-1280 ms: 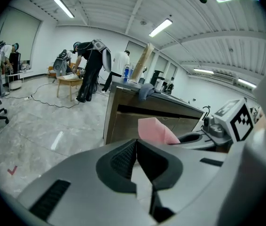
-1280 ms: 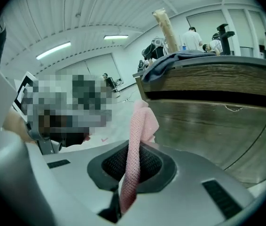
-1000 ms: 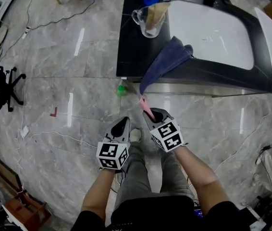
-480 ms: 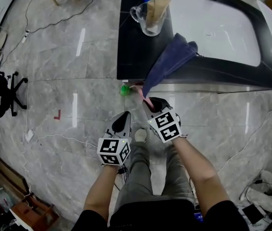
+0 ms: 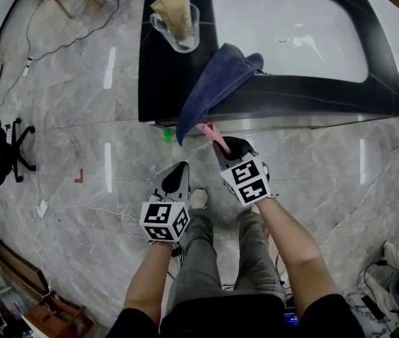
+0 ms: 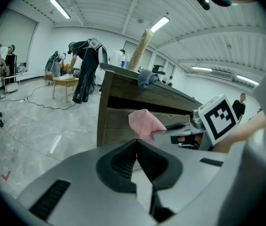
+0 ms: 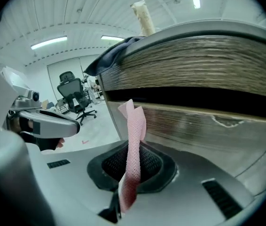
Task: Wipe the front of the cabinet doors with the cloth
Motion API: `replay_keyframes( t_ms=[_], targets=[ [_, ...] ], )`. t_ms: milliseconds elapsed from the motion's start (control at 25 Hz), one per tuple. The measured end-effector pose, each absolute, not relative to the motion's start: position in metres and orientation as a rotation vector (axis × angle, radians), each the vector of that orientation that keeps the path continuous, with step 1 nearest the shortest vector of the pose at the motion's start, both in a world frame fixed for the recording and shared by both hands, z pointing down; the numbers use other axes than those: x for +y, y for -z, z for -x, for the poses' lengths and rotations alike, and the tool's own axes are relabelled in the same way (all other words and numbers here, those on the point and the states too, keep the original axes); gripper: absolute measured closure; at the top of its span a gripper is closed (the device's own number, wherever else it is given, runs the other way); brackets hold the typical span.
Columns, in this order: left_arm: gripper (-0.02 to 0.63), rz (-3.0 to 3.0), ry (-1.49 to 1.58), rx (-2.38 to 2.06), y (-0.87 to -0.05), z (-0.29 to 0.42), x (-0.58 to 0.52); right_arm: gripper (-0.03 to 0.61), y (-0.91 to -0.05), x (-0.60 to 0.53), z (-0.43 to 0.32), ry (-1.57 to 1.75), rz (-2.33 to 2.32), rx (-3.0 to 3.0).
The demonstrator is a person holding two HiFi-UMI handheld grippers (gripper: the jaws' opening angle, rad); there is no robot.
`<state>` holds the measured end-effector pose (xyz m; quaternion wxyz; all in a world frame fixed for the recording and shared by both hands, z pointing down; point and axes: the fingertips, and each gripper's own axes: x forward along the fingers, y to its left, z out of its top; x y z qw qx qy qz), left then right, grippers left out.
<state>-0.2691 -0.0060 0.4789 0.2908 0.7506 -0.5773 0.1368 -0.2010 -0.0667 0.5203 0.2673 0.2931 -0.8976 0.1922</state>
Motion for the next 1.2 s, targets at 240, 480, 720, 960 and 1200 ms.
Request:
replay_keyframes(
  t_ms=[240,480,720,960,1200],
  targets=[
    [0.603,-2.063,-0.366,-1.471,-0.482,0.212,-0.023,0.537,-0.522,-0.080,0.138,-0.526,-0.881,-2.385],
    [0.603,-2.120,-0.358,-1.412,-0.483,0.150,-0.043,0.537,-0.526,-0.093,0.075,-0.539,-0.979,-2.347],
    [0.603,-2.165,-0.375,-1.374,-0.488,0.101,-0.058,0.537,-0.525,-0.106,0.020,-0.543,-1.047,-2.319],
    [0.603,-2.206,-0.389,-1.330,-0.496,0.066,-0.066,0.537,-0.532,-0.115,-0.021,-0.568,-1.111,-2.284],
    [0.603,-2.205,-0.399,-1.329,-0.500,0.062,-0.062,0.537,-0.530,-0.097,-0.024,-0.591,-1.110,-2.292]
  ],
)
